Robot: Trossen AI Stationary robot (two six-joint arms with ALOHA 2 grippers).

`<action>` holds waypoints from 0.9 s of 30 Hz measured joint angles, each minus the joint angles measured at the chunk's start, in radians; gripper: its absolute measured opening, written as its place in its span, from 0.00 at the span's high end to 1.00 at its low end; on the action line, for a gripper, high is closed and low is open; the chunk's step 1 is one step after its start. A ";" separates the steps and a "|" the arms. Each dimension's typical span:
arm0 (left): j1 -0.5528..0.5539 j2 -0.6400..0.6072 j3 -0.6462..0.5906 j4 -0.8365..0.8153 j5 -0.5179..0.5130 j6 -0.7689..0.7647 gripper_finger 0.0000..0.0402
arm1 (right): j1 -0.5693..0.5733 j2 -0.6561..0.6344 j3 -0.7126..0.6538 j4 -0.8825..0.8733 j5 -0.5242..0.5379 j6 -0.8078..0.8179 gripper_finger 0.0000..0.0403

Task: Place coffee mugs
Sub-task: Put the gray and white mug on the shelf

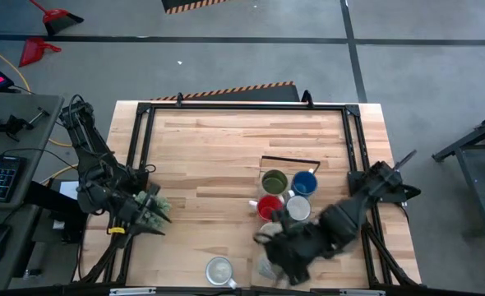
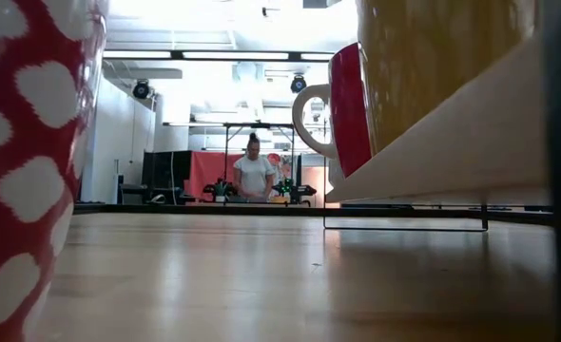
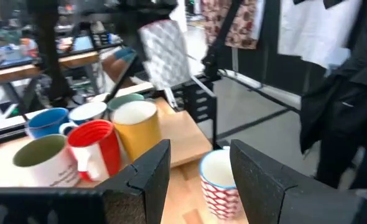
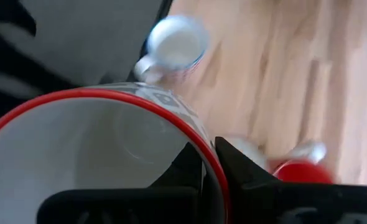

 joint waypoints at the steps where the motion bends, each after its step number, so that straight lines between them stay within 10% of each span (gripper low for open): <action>1: 0.000 0.000 0.000 0.011 -0.013 0.000 0.62 | 0.024 0.000 0.000 -0.022 0.001 0.020 1.00; 27: 0.028 0.049 0.000 0.128 -0.205 -0.002 0.62 | 0.289 0.006 0.000 -0.275 0.150 0.257 1.00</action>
